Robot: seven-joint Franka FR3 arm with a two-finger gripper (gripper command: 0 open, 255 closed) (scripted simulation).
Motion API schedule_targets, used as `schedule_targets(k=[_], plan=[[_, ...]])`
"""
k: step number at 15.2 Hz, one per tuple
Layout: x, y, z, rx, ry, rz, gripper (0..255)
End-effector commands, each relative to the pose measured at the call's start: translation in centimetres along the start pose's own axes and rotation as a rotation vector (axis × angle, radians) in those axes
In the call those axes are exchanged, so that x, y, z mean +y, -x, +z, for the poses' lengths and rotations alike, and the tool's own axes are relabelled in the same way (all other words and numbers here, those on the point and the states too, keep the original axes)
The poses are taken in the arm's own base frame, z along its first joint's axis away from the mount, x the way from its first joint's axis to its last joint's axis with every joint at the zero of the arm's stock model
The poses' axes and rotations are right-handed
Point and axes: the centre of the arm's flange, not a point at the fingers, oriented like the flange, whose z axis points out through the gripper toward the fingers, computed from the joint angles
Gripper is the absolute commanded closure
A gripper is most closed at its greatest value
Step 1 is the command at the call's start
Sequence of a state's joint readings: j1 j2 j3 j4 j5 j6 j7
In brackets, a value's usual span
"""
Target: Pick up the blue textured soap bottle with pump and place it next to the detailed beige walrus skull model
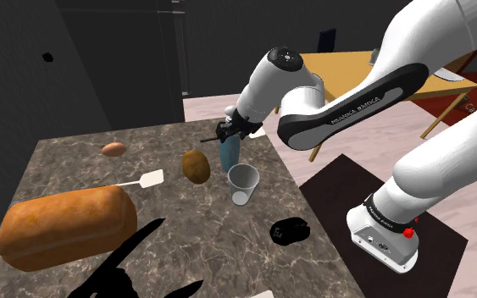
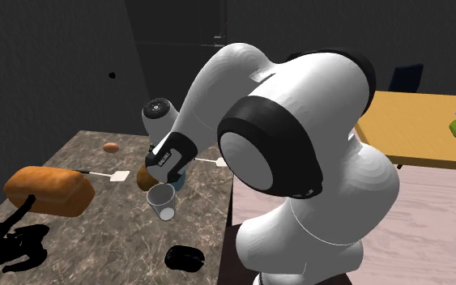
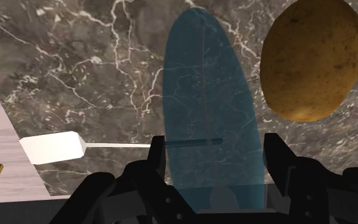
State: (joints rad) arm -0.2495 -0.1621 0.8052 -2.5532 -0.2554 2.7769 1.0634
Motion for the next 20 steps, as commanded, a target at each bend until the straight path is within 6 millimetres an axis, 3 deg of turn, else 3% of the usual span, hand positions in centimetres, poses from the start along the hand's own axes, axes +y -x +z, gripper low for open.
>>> schedule_targets(k=[1,20], plan=[[-0.1,-0.2,-0.5,-0.001,0.0,0.0,255],[-1.2,-3.9,-9.7,-0.001,0.0,0.0,255]])
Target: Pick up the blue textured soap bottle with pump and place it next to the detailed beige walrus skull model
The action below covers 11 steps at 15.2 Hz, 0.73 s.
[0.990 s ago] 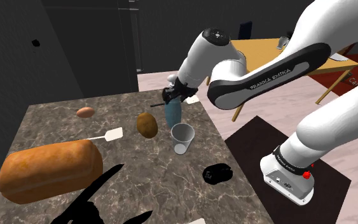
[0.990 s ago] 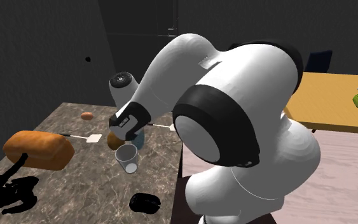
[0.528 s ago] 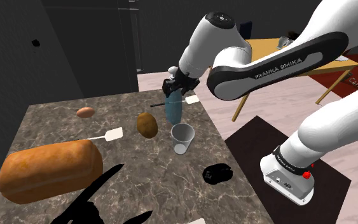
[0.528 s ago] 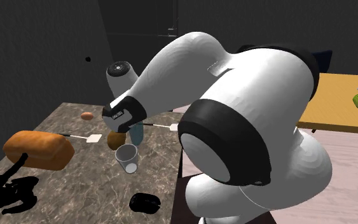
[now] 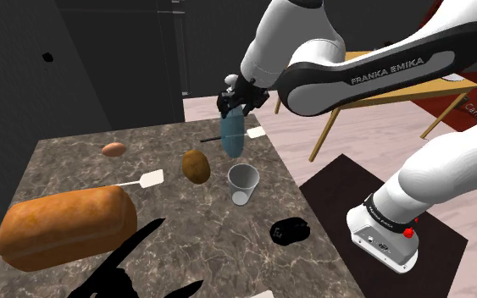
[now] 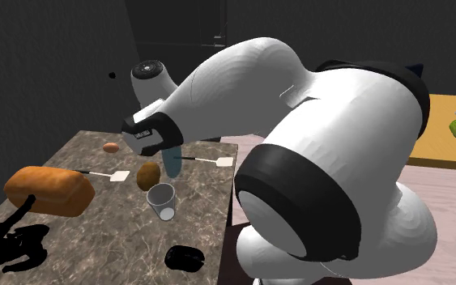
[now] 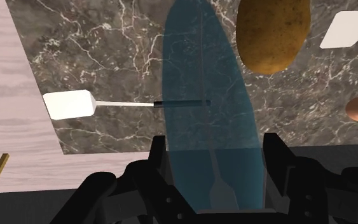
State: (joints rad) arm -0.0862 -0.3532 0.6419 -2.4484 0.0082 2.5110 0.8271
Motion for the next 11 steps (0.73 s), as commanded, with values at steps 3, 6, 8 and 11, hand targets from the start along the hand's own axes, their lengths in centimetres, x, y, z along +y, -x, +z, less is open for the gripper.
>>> schedule_targets(k=[3,6,8,11], plan=[[-0.3,-0.8,-2.0,0.0,0.0,0.0,255],[-0.5,-1.4,-3.4,0.0,0.0,0.0,255],[-0.6,-1.7,-4.4,0.0,0.0,0.0,255],[-0.8,-2.3,-5.9,0.0,0.0,0.0,255]])
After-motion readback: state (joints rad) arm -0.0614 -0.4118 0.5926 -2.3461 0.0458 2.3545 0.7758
